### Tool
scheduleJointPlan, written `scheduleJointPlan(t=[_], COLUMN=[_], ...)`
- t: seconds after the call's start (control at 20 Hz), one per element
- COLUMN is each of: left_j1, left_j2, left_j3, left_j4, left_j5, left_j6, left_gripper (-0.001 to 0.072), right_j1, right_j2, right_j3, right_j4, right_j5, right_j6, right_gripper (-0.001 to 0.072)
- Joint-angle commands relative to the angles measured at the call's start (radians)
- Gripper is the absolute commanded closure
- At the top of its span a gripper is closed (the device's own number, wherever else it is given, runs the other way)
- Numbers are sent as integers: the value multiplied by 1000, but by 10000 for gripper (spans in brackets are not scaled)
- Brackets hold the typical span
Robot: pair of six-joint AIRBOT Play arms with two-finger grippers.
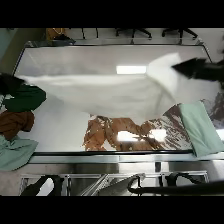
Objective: Fold the shirts.
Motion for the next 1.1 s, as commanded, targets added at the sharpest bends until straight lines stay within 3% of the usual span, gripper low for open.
scheduleJointPlan(t=[0.0,0.2,0.35,0.45,0.55,0.6,0.65,0.7,0.9,1.05], left_j1=[-47,-84,-84,-84,-84,-84,-84,-84,-84,-136], left_j2=[25,-41,-137,-204,-255,-276,-296,-309,-309,-255], left_j3=[-364,-605,-616,-572,-513,-481,-443,-409,-309,-378], left_j4=[-2,-3,-5,-6,-10,-11,-11,-12,-10,-12], left_j5=[126,314,341,329,294,256,203,157,-5,-5], left_j6=[65,107,125,132,133,132,132,121,81,53], left_gripper=[687,688,687,687,687,612,179,16,18,19], right_j1=[116,132,131,116,84,62,37,10,-79,-77], right_j2=[-50,-171,-187,-187,-179,-166,-149,-127,-36,43], right_j3=[-283,-362,-355,-311,-256,-238,-231,-231,-250,-380], right_j4=[-84,-92,-93,-94,-94,-95,-95,-98,-329,-415], right_j5=[-132,-256,-360,-375,-341,-323,-308,-293,-149,-122], right_j6=[-76,-119,-171,-172,-171,-170,-167,-148,35,66], right_gripper=[692,691,680,483,438,393,255,199,211,210])
